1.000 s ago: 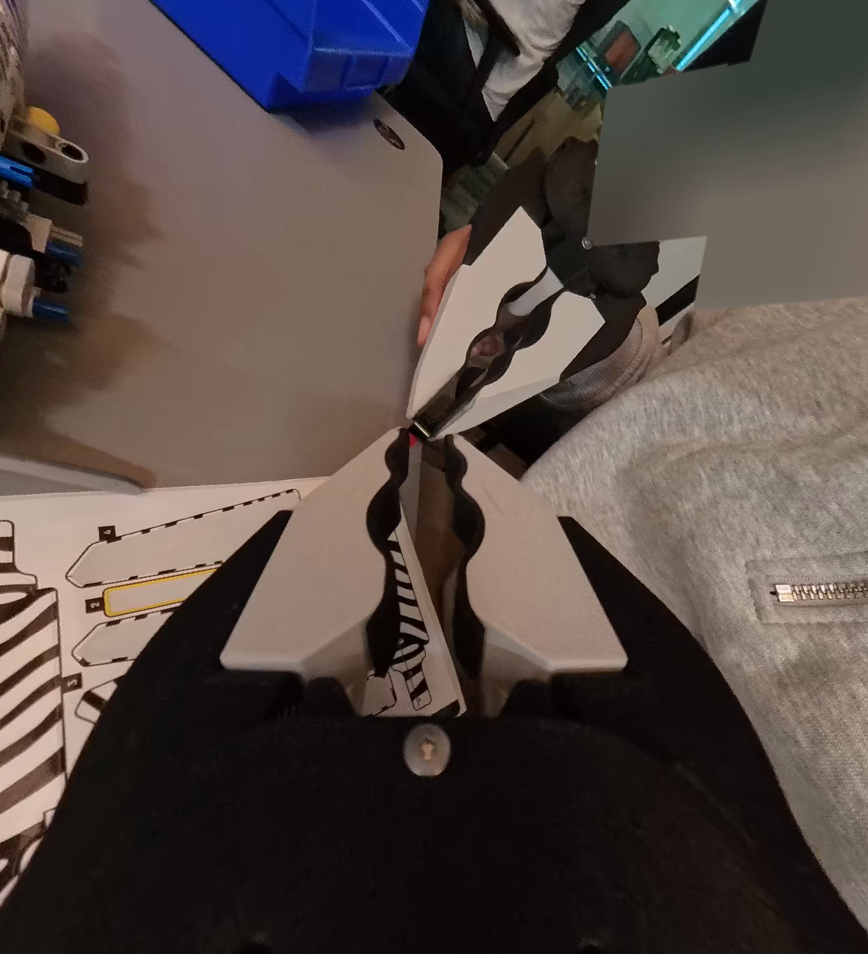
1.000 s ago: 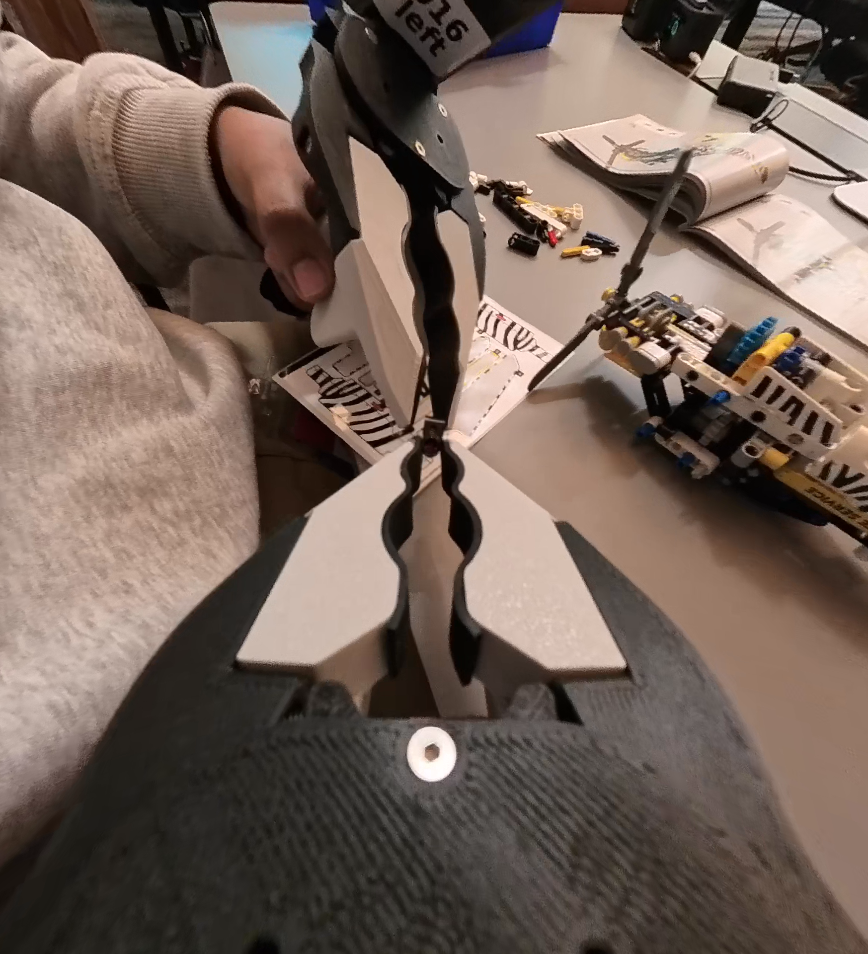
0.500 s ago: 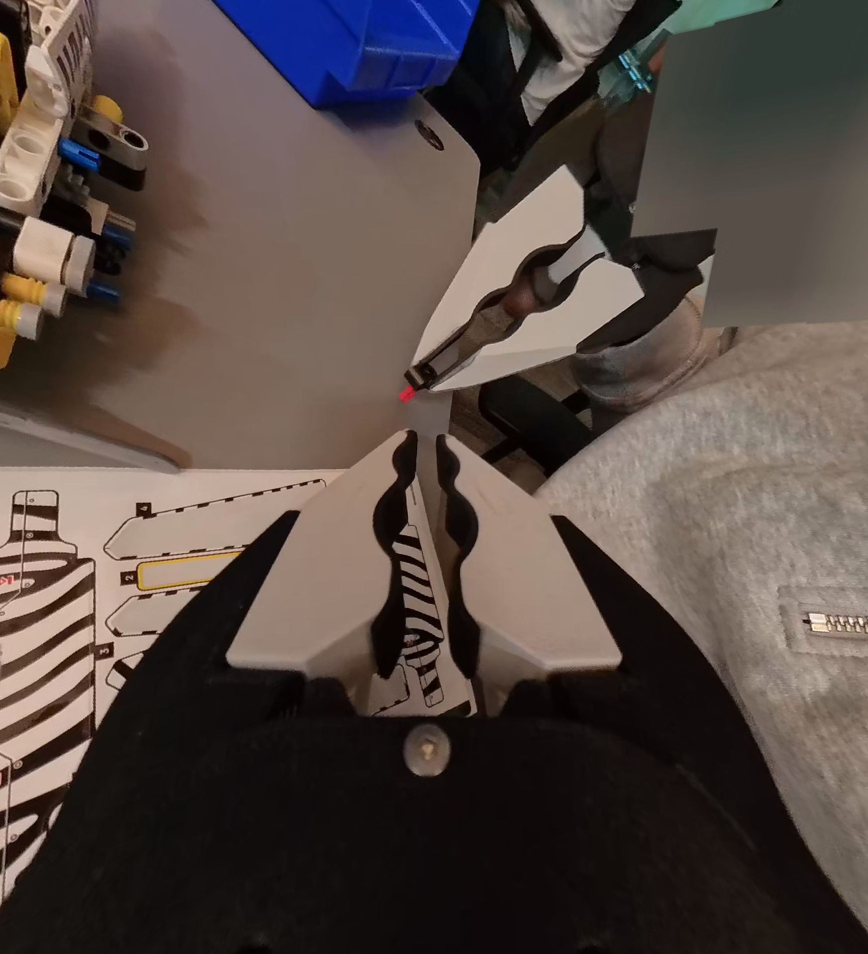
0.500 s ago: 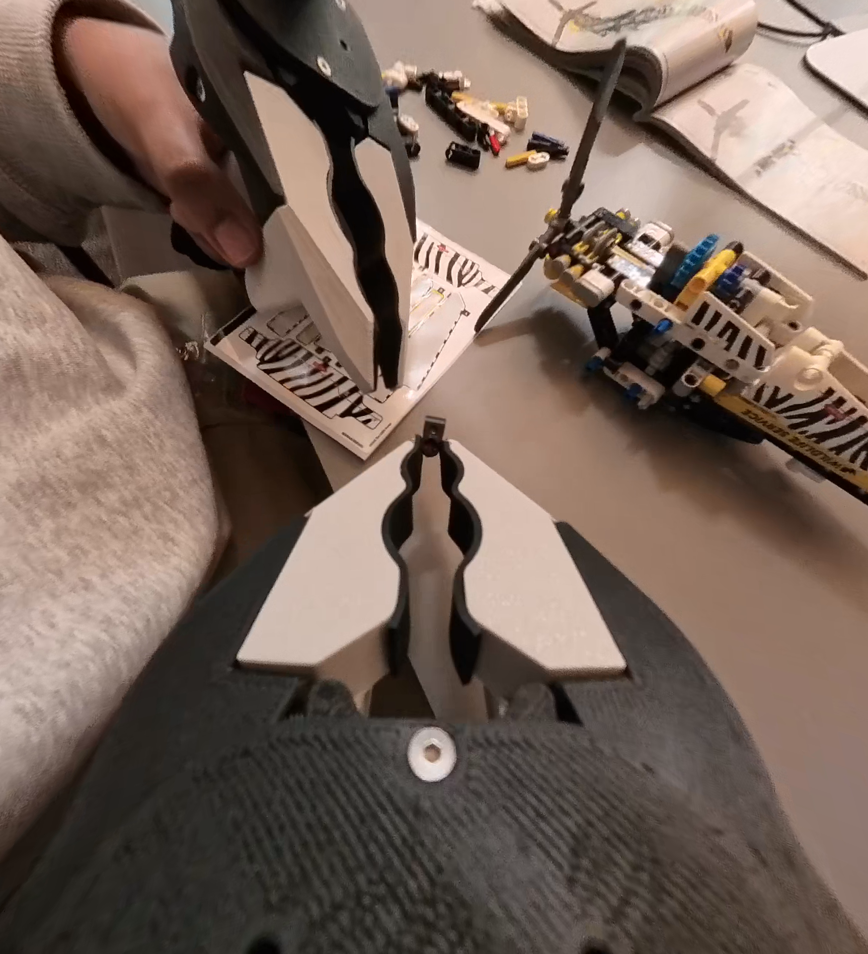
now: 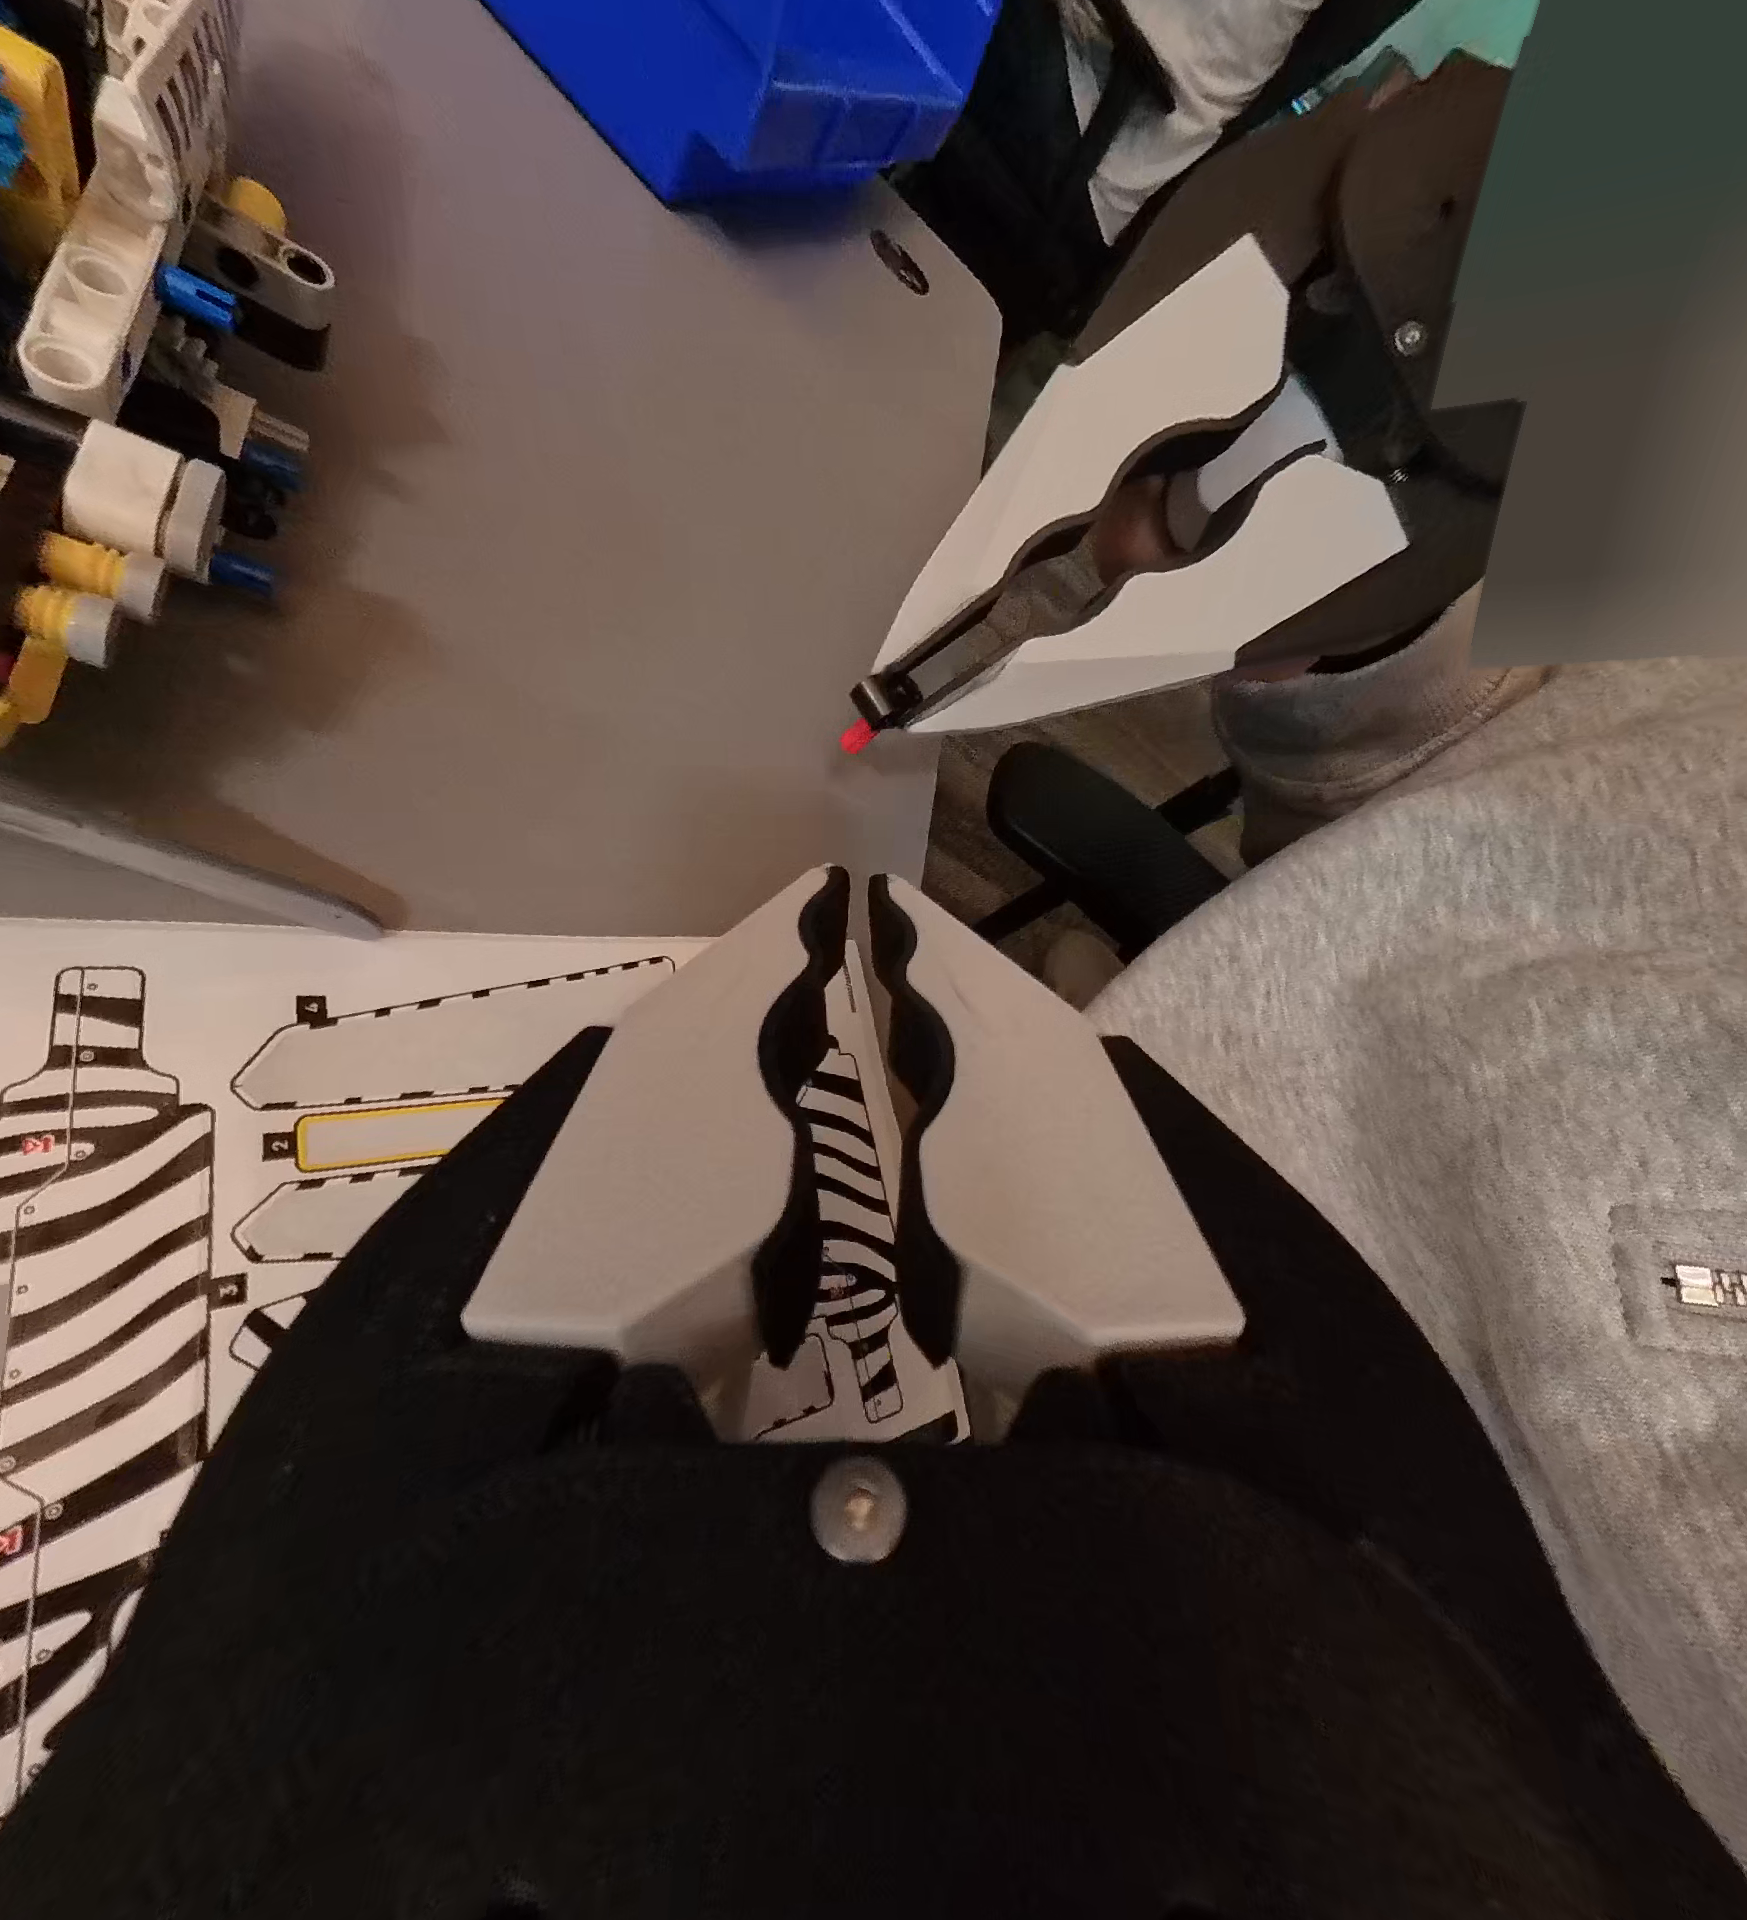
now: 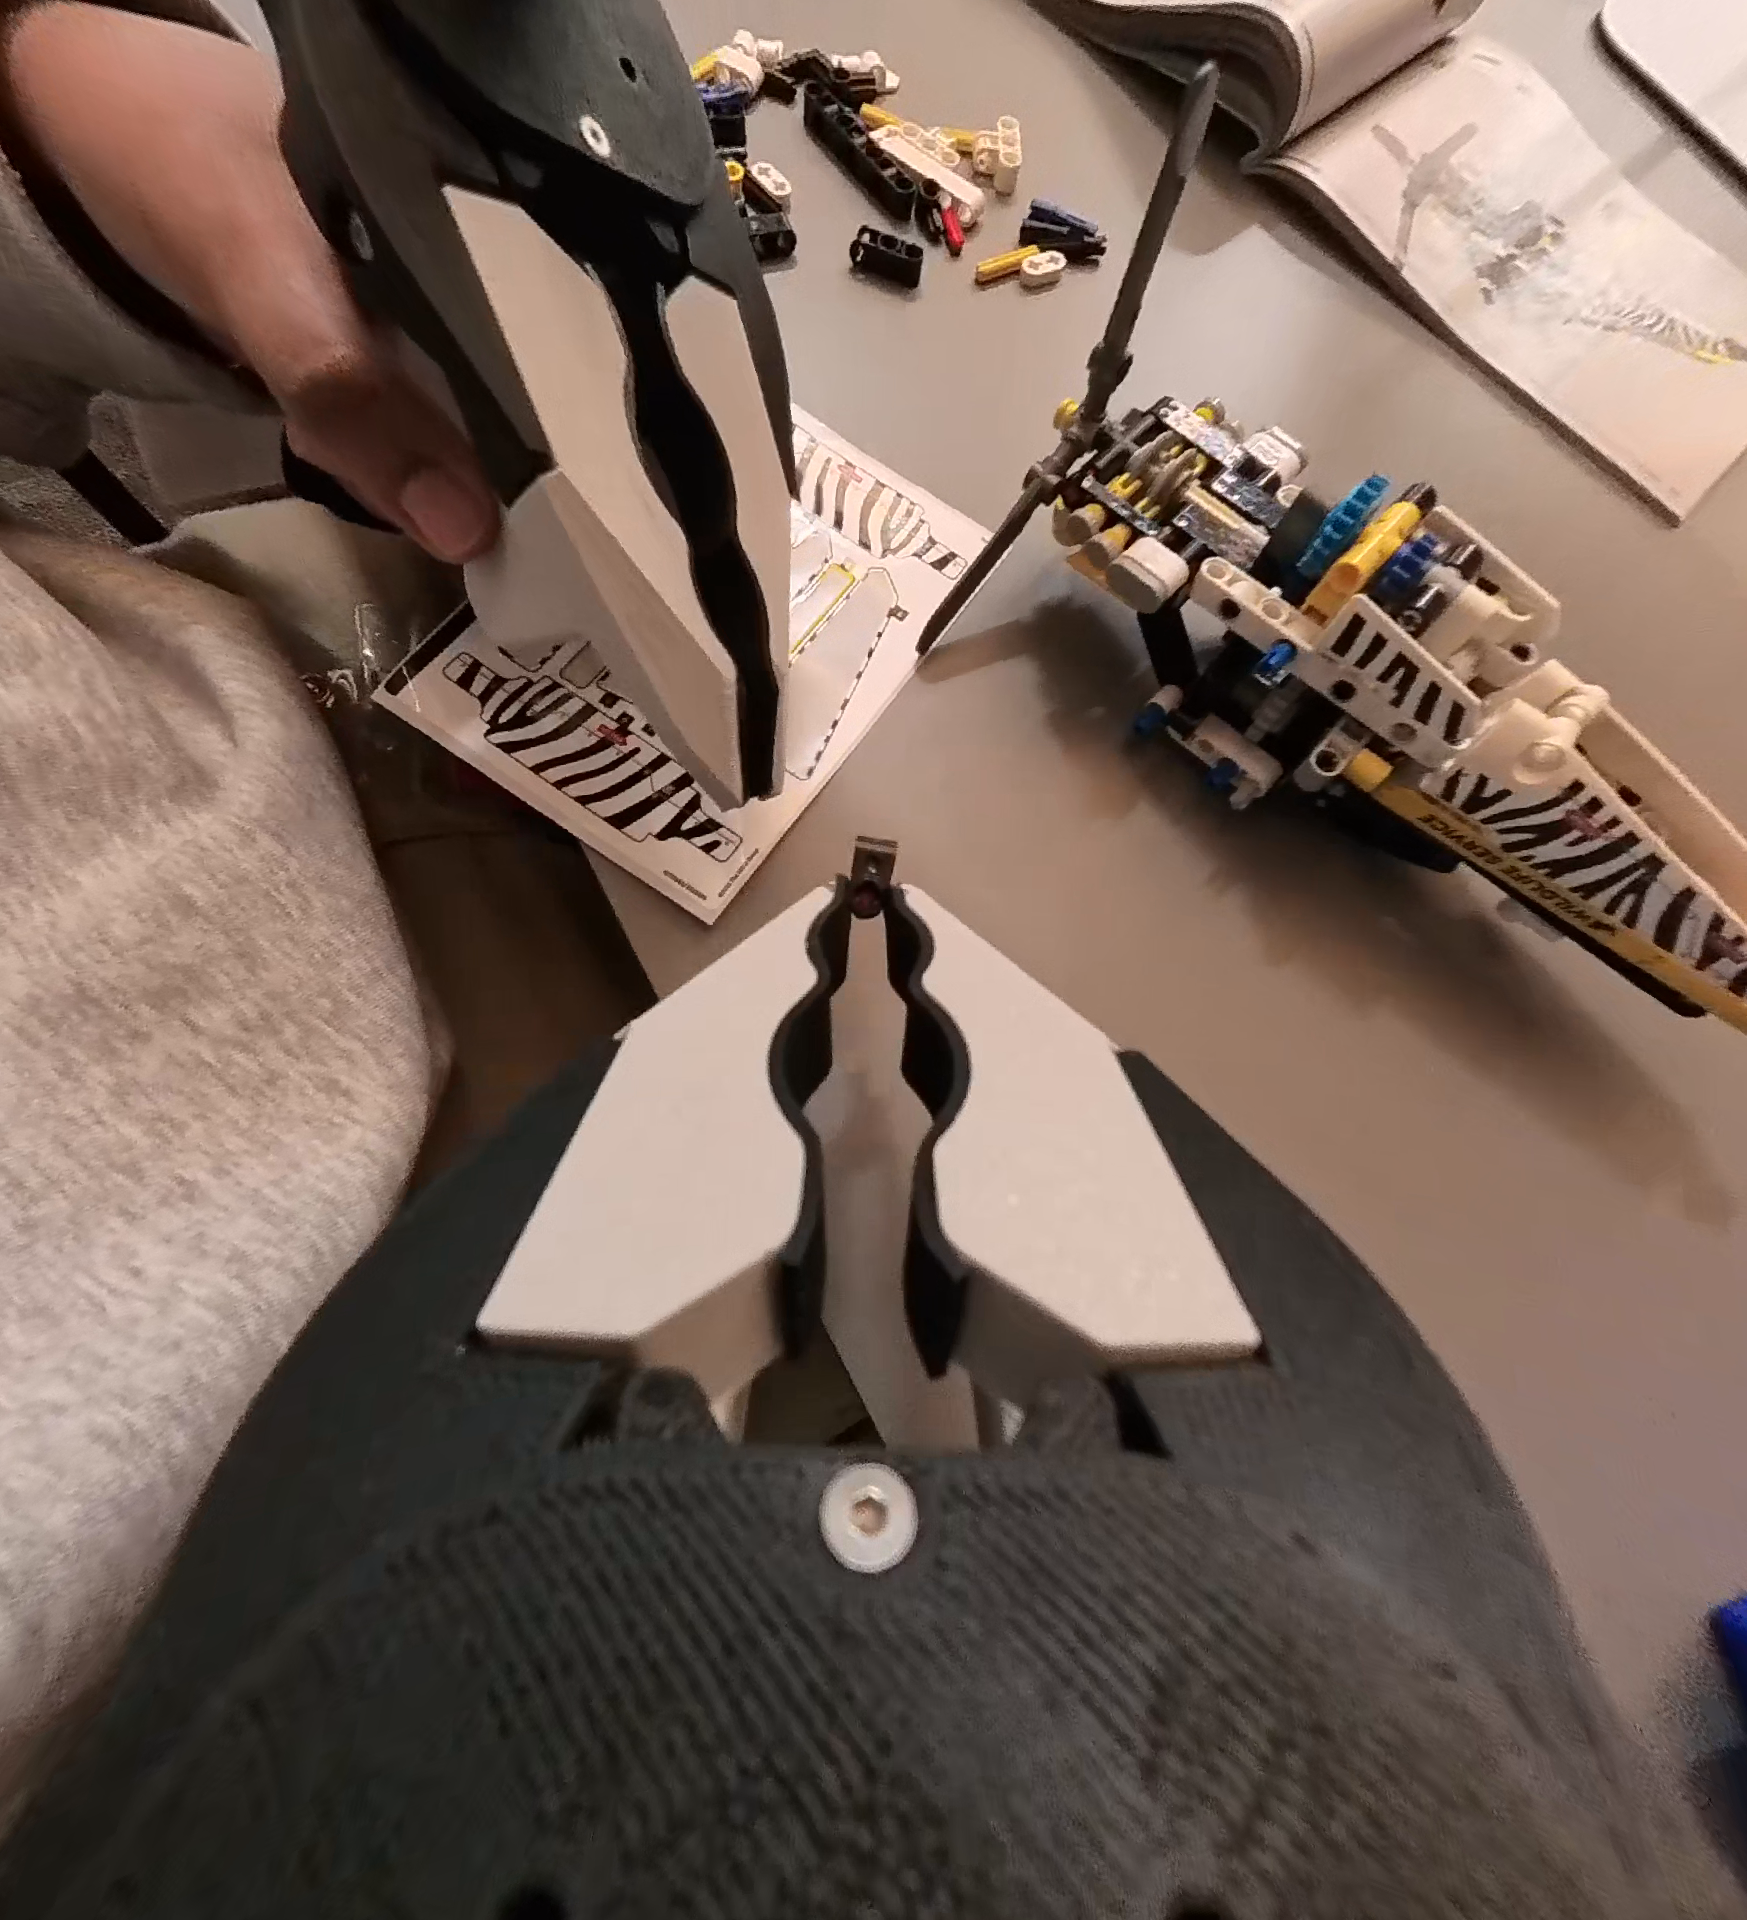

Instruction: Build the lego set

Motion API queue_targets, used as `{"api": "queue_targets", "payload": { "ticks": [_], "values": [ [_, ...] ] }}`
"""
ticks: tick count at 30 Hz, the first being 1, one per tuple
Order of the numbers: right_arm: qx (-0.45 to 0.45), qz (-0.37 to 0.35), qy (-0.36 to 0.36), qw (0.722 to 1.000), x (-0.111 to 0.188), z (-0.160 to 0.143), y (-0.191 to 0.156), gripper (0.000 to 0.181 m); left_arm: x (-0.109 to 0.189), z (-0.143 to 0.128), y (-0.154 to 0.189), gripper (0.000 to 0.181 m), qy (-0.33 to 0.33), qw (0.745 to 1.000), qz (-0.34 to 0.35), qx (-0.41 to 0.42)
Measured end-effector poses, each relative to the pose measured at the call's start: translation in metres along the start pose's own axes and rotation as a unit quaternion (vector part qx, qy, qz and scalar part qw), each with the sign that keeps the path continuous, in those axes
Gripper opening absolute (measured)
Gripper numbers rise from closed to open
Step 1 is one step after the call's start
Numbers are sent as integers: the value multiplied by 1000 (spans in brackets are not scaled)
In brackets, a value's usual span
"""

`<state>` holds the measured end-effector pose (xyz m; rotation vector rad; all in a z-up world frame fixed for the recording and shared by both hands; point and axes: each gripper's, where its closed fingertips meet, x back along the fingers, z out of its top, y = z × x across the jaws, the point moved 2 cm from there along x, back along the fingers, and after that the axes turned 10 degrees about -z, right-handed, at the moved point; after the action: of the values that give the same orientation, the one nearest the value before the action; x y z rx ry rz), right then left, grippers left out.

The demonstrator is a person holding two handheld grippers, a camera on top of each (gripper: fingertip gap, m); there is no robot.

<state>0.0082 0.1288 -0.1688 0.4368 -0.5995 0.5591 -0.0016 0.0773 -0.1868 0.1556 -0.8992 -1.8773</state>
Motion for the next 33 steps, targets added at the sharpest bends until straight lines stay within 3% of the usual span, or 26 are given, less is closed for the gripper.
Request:
{"api": "queue_targets", "payload": {
  "ticks": [8, 17, 23, 27, 33],
  "values": [
    [-4, 16, -75, 997, -17, -24, -6, 4, 0, -1, -1, 1, -2, 1000, 0, 4],
    [16, -5, -63, 998, -10, -9, -5, 4, 0, -1, -1, 0, 1, 1000, -5, 12],
    [27, 9, -91, 995, -20, -19, -12, 4, 0, -1, -2, 0, 0, 1000, -4, 15],
    [16, 6, -56, 998, -11, -2, -8, 4, 0, -1, -3, 0, 0, 1000, -4, 18],
    [11, 11, -80, 997, -22, -20, -11, 5, 0, -1, -3, 0, 1, 1000, -7, 24]
  ]
}}
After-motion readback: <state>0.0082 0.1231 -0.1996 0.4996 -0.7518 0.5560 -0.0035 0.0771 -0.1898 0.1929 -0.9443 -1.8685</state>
